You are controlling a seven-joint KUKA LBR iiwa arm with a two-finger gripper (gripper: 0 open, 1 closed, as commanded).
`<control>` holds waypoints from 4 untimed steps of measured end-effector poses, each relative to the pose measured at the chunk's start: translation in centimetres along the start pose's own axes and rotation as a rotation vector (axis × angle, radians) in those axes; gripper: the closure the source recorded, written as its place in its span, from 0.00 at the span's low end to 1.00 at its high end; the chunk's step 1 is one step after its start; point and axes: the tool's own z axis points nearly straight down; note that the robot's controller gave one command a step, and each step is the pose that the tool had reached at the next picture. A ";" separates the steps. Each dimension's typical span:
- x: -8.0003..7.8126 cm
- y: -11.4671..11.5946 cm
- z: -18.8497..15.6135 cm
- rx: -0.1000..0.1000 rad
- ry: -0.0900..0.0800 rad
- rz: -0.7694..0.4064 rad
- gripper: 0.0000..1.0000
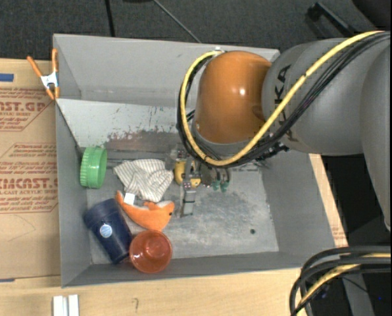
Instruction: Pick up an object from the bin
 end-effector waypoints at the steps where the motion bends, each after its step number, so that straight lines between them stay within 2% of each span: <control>1: -0.1 -0.1 -0.5 -0.001 -0.008 0.001 0.00; 2: 0.7 0.9 3.3 0.001 -0.014 -0.066 0.00; 3: 1.5 1.7 8.2 0.002 -0.010 -0.283 0.00; 4: 2.7 4.9 12.3 0.001 -0.011 -0.022 1.00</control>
Offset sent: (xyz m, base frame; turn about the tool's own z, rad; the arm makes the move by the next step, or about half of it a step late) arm -0.0317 0.0334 -0.1248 -0.2199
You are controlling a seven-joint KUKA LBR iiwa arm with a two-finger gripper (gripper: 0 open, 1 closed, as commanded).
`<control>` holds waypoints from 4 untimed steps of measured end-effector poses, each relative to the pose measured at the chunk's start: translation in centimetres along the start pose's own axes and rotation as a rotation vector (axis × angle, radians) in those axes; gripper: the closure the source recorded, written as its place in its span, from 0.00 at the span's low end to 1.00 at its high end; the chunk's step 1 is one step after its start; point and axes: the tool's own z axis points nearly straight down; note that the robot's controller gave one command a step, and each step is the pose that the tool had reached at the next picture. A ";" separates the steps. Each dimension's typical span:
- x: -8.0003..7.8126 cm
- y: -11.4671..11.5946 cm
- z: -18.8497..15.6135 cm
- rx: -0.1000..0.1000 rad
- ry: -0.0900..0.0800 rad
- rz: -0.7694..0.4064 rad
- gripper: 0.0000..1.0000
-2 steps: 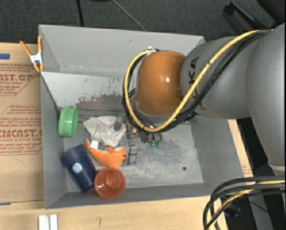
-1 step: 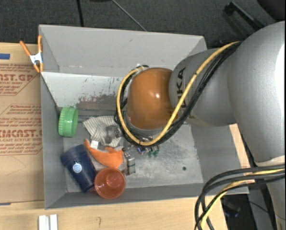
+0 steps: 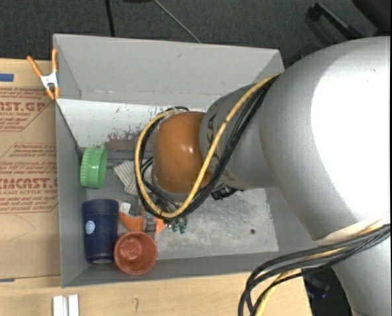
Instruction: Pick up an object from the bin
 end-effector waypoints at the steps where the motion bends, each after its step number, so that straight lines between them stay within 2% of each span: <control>1: 0.0 0.0 0.0 0.000 0.000 0.001 1.00; 2: -1.0 0.2 -4.3 0.001 0.011 0.008 1.00; 3: 0.2 1.3 -11.2 -0.001 0.003 -0.013 1.00; 4: 0.2 1.3 -11.2 -0.001 0.003 -0.013 1.00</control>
Offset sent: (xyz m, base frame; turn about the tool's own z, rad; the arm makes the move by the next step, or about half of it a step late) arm 0.0268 0.0052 0.0972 0.0181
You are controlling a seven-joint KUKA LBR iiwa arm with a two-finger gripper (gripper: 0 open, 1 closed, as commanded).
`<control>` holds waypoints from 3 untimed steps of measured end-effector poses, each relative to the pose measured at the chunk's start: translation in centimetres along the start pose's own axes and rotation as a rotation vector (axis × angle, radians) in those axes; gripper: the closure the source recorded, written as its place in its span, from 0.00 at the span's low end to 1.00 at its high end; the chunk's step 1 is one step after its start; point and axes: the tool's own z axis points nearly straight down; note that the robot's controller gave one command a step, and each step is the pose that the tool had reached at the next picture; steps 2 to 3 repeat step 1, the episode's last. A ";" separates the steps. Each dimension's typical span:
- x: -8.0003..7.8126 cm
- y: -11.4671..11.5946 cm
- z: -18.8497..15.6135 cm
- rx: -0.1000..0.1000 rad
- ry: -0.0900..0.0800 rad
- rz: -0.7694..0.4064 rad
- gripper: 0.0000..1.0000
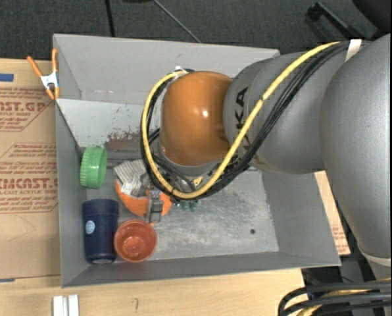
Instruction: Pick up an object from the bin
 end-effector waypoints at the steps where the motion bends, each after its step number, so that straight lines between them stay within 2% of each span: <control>1: -0.2 -1.6 -10.2 0.000 -0.001 0.009 1.00; 3: -0.2 -1.6 -10.2 0.000 -0.001 0.009 1.00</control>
Offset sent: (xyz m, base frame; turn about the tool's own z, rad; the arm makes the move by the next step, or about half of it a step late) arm 0.0000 0.0000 0.0000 0.0000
